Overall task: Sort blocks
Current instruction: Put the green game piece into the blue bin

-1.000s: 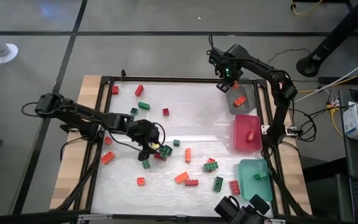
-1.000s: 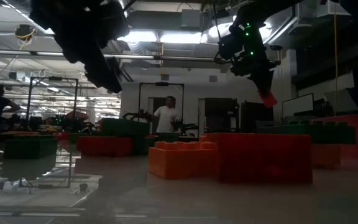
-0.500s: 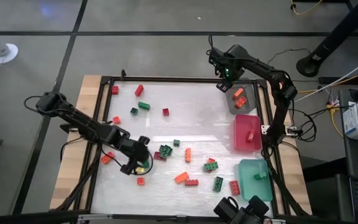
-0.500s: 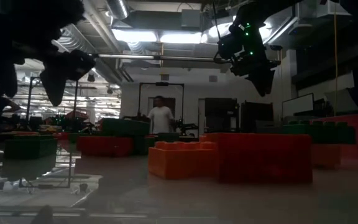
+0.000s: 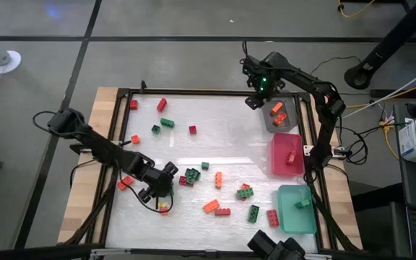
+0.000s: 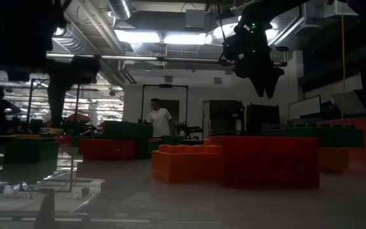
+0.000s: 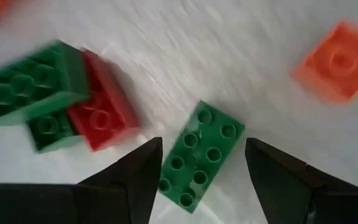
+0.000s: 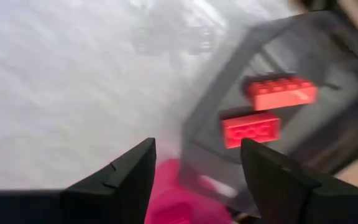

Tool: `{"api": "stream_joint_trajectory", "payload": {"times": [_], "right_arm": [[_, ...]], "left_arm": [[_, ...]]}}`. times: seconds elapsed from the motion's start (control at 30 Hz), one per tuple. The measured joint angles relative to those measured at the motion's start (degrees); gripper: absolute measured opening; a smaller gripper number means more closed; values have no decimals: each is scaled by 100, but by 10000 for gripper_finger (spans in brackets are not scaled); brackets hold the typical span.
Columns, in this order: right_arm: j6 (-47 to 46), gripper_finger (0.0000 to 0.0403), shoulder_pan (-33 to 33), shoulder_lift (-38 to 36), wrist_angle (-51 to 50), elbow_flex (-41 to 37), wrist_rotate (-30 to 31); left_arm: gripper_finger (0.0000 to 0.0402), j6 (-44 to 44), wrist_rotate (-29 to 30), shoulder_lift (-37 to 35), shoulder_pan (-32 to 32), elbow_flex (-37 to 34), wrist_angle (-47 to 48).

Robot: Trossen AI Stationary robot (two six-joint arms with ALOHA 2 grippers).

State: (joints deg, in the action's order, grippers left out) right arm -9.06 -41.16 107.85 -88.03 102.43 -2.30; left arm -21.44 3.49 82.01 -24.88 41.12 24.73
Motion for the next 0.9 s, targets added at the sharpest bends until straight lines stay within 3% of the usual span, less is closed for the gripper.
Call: {"api": "stream_joint_trajectory", "payload": {"times": [0.23,0.5,0.6,0.73,0.9], "right_arm": [[7,234,525,0,185,0,-184],[244,234,1851,0,649,0,-177],[377,234,2557,0,953,0,-102],[571,234,3593,0,1412,0,251],[656,234,4888,0,2129,0,1244]], "left_arm": [[215,-215,-13,549,9,2,-128],[125,583,-30,472,16,-3,-132],[123,1072,-45,433,17,-4,-115],[123,1560,-201,289,17,-2,-155],[123,2074,-381,-91,17,-1,-208]]}}
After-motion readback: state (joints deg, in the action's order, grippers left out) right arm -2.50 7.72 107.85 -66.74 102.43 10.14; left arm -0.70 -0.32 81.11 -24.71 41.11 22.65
